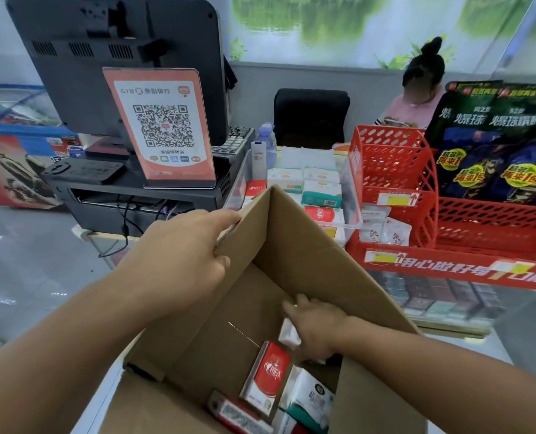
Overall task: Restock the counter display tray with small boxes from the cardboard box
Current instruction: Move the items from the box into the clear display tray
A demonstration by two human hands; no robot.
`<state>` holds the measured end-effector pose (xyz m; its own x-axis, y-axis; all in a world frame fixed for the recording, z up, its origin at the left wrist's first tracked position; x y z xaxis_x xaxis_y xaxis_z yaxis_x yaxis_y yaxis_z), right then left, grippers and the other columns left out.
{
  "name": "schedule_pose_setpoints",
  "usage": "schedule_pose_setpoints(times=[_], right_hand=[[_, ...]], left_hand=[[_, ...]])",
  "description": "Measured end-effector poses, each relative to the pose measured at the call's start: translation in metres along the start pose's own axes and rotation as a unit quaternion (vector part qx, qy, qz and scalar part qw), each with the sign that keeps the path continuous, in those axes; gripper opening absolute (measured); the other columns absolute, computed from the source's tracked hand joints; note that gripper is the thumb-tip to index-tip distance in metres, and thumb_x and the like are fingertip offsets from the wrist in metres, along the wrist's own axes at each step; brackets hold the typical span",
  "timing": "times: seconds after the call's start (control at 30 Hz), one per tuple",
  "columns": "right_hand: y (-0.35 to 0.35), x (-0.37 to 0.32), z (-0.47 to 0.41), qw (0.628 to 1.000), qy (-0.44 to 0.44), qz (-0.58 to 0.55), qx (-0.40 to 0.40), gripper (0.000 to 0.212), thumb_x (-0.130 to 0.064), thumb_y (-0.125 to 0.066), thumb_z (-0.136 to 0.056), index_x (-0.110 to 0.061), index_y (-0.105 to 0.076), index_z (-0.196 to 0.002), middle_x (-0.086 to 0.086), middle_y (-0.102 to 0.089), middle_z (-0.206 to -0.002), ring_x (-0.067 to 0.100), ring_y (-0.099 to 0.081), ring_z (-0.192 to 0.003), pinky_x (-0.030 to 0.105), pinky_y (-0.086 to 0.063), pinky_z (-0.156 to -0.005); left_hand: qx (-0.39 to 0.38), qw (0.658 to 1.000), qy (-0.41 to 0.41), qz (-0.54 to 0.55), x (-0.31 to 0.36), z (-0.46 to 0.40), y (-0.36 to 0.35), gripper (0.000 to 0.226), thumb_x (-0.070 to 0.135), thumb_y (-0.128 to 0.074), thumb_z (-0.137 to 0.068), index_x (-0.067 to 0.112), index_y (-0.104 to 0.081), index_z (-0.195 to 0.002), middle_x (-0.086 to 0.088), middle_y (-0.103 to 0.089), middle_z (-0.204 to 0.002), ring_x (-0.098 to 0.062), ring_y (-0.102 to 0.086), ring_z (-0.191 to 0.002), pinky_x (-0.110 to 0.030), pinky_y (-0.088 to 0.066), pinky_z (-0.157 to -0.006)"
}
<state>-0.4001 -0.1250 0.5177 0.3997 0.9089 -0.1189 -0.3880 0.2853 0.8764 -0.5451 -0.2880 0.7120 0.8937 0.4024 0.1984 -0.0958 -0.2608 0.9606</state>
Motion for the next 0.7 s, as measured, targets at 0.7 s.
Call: schedule_pose_setpoints(times=[0.7], right_hand=[[0.244, 0.022, 0.017, 0.919, 0.069, -0.225, 0.317, 0.079, -0.028, -0.075, -0.081, -0.03, -0.031, -0.146, -0.002, -0.052, -0.137, 0.014, -0.059, -0.104, 0.025, -0.049, -0.084]], left_hand=[[0.009, 0.999, 0.038, 0.016, -0.026, -0.002, 0.011, 0.059, 0.03, -0.064, -0.085, 0.049, -0.041, -0.136, 0.015, -0.062, -0.111, -0.011, -0.059, -0.095, -0.03, -0.048, -0.076]])
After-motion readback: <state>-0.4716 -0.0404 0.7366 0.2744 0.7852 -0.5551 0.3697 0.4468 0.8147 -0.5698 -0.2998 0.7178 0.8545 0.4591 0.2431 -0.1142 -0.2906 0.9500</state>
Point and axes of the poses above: each hand's wrist, its own z-axis away from the middle knuckle, its own y-axis out of the back of the hand, x = y × z, the point moved 1 cm from there along -z, towards the middle knuckle
